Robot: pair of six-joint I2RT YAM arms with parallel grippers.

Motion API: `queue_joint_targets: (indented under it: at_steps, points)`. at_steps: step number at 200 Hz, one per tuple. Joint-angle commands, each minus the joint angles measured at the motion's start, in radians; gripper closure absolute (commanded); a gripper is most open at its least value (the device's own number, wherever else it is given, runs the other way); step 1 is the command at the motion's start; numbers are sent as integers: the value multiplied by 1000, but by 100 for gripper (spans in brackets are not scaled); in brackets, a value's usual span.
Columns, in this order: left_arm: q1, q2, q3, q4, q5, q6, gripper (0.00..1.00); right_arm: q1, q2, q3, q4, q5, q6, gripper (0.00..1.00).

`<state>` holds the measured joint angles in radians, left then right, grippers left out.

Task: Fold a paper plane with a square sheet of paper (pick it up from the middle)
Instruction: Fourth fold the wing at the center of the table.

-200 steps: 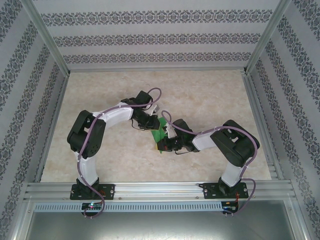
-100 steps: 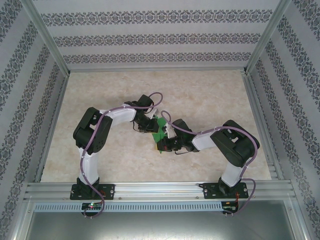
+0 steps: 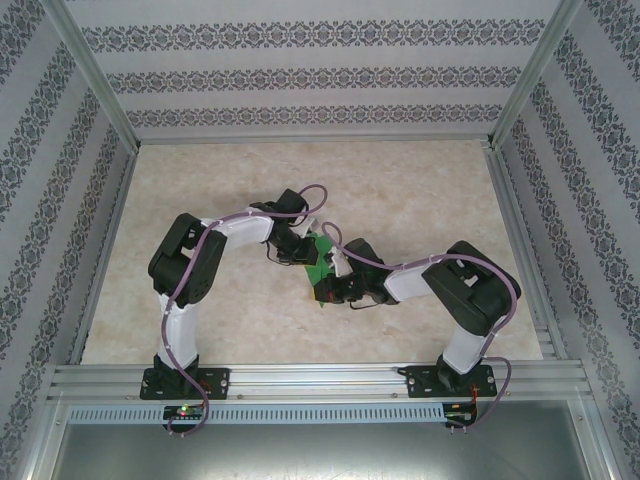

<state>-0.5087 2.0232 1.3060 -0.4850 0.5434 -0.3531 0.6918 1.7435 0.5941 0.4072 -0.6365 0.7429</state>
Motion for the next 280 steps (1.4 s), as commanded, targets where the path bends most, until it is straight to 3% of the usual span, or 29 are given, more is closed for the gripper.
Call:
queue_joint_targets:
  at_steps: [1, 46, 94, 175, 227, 280]
  points:
    - [10, 72, -7, -1, -82, 37, 84, 12, -34, -43, -115, 15, 32, 96]
    - [11, 86, 1, -14, -81, 53, 84, -31, -79, -64, 40, -14, 141, 96]
    - [12, 85, 8, -25, -76, 64, 84, -61, -53, 6, 47, -36, 154, 96]
    - [15, 86, 7, -20, -65, 66, 84, -85, 73, 92, -97, 2, 60, 97]
    - [31, 94, 34, -26, -69, 66, 84, -64, 36, 32, -205, 26, 5, 97]
    - [41, 121, 71, -38, -66, 69, 84, -35, -28, -2, -201, 29, 31, 96]
